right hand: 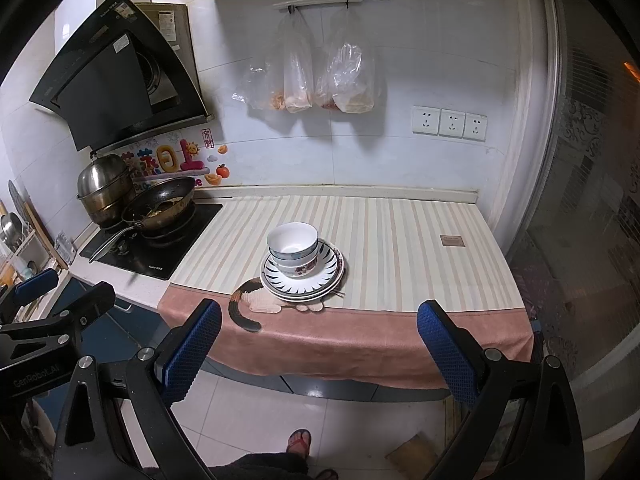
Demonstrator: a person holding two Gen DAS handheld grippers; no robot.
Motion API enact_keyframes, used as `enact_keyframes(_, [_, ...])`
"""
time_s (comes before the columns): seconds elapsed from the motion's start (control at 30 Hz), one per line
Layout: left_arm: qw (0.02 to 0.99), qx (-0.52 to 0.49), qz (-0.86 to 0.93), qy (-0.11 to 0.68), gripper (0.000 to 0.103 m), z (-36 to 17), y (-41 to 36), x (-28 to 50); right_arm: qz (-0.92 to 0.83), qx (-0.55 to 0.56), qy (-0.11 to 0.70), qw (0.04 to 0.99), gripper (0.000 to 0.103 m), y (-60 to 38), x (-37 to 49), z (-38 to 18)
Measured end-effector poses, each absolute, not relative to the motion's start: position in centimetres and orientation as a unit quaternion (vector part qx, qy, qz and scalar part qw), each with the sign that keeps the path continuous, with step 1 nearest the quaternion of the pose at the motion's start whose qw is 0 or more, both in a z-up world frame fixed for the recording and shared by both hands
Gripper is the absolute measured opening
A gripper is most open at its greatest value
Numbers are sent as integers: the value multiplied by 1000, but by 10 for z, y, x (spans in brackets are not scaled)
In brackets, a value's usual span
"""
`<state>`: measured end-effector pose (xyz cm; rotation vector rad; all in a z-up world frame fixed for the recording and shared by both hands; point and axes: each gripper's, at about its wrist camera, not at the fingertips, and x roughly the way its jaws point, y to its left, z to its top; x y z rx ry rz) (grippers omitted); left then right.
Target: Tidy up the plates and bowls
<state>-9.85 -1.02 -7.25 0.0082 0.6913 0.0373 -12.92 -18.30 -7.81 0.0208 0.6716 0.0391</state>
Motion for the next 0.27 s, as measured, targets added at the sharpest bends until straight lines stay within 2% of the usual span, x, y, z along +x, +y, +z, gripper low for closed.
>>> enact_keyframes(0.27, [941,7,19,338,103,-72,-10,-97,19,12,331,943,100,-181,-130,-79])
